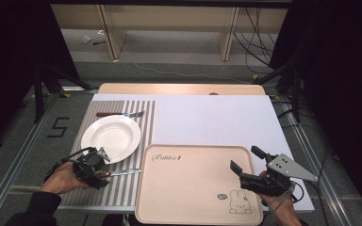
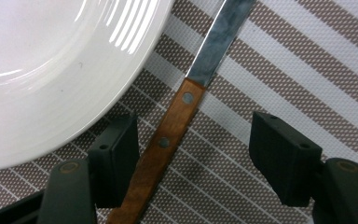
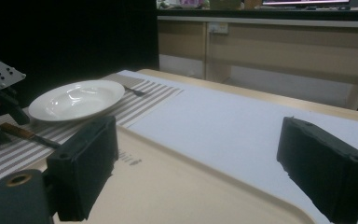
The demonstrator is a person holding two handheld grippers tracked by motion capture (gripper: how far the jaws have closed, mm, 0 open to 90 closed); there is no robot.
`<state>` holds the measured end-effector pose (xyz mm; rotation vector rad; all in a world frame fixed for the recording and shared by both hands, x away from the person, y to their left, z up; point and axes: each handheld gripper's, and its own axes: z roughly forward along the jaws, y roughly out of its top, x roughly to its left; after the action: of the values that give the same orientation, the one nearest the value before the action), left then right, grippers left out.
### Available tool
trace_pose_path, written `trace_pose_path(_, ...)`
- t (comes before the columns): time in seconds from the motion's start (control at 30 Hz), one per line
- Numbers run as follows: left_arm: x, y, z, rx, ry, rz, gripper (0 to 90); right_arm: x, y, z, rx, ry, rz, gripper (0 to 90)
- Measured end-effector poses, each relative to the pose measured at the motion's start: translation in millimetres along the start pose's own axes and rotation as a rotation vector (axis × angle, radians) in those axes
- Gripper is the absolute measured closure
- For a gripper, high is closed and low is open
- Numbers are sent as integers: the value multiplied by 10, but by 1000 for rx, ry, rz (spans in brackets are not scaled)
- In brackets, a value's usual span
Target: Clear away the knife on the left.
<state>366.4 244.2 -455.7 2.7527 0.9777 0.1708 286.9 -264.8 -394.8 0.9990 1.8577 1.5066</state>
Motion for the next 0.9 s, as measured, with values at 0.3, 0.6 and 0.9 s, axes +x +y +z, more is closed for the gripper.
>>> trace_pose_path(0.3,34,19,80,33,-21,5,413,4,2,4,3,4,-2,135)
trace_pose_path(0.6,-11,106,81,64,-47,19,557,7,4,9,3,3,-3,138)
trace_pose_path(0.9,1,183,90,83,-52,-10,710,8,5,7,3,4,-4,139)
